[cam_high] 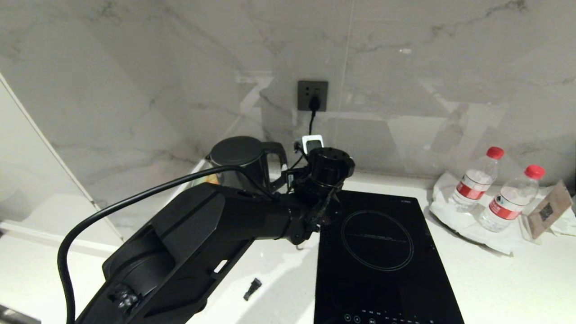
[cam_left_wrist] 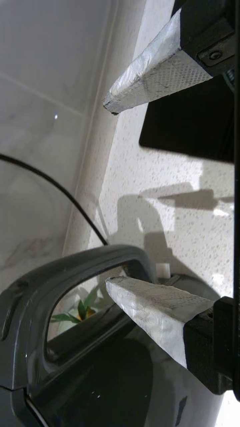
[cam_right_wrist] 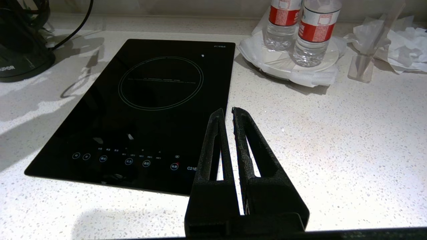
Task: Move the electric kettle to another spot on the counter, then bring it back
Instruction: Pick up the kettle
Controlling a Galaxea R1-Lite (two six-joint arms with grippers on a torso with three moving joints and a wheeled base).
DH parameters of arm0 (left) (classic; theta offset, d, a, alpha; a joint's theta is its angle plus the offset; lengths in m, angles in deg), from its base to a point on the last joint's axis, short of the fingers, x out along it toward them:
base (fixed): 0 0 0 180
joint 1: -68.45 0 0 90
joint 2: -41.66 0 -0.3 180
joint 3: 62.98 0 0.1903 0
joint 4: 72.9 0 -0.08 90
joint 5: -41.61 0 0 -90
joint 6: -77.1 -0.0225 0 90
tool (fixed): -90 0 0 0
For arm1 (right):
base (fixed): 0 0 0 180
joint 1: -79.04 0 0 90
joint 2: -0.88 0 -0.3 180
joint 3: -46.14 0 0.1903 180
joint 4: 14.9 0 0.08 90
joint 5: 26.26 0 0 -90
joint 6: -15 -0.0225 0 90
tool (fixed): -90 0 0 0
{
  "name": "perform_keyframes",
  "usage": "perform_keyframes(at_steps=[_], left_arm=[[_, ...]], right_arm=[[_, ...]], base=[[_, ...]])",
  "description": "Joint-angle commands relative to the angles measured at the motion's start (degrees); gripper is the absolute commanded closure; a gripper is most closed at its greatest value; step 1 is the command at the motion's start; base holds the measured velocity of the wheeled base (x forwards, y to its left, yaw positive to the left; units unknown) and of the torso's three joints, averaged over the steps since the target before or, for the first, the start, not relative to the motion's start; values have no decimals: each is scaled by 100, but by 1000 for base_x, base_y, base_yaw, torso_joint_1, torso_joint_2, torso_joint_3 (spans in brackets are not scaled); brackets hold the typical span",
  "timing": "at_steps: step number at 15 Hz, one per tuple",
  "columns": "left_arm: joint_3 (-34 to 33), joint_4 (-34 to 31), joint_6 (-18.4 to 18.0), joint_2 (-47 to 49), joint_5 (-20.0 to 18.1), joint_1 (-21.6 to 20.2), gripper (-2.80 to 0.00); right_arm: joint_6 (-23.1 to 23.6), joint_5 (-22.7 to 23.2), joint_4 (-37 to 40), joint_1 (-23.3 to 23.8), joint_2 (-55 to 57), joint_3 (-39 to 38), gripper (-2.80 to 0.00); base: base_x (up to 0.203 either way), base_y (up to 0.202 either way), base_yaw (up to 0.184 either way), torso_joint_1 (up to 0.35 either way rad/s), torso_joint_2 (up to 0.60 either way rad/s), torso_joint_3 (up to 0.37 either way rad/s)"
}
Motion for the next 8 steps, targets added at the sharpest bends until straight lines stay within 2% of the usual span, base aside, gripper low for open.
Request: perform_keyframes(at_steps=[1,8], left_arm=[[-3,-2,8,-44,31,55,-280],[-38,32,26,-23,84,17,-280]], right_arm=[[0,0,2,0,4,0,0],[0,4,2,0,0,0,0]], base=[[0,0,0,0,0,0],[0,0,0,1,2,-33]])
